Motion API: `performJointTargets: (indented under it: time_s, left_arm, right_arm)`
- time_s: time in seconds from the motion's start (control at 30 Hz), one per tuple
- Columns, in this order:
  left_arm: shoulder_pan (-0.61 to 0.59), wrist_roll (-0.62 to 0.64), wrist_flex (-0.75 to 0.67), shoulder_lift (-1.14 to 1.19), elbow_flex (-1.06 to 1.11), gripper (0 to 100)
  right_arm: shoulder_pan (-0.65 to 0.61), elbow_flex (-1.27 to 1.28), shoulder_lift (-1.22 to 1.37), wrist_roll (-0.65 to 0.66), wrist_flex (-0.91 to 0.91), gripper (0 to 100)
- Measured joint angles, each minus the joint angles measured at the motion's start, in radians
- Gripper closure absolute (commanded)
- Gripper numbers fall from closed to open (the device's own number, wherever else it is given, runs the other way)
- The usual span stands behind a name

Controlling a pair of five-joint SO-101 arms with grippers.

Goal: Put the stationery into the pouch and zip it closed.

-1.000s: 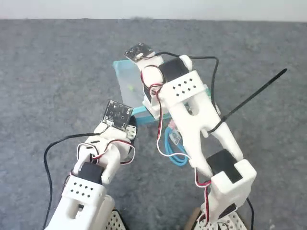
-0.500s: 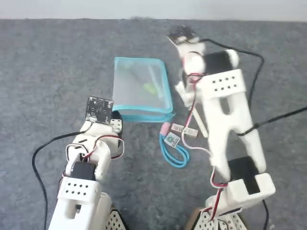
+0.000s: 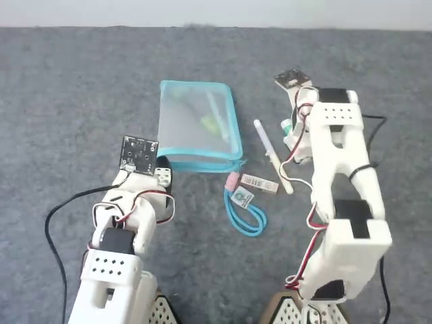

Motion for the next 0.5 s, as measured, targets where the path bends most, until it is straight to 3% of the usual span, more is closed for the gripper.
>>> performJointTargets:
  time_s: [0.17, 0.5]
  left_arm:
    - [0.0, 0.002, 0.0, 0.0, 0.0, 99]
    - [0.0, 0.002, 0.0, 0.0, 0.0, 99]
  right_arm:
    - [0.006, 0.0, 0.072, 0.003, -0.121, 79.2]
    - [0.002, 0.0, 0.15, 0.003, -0.181, 79.4]
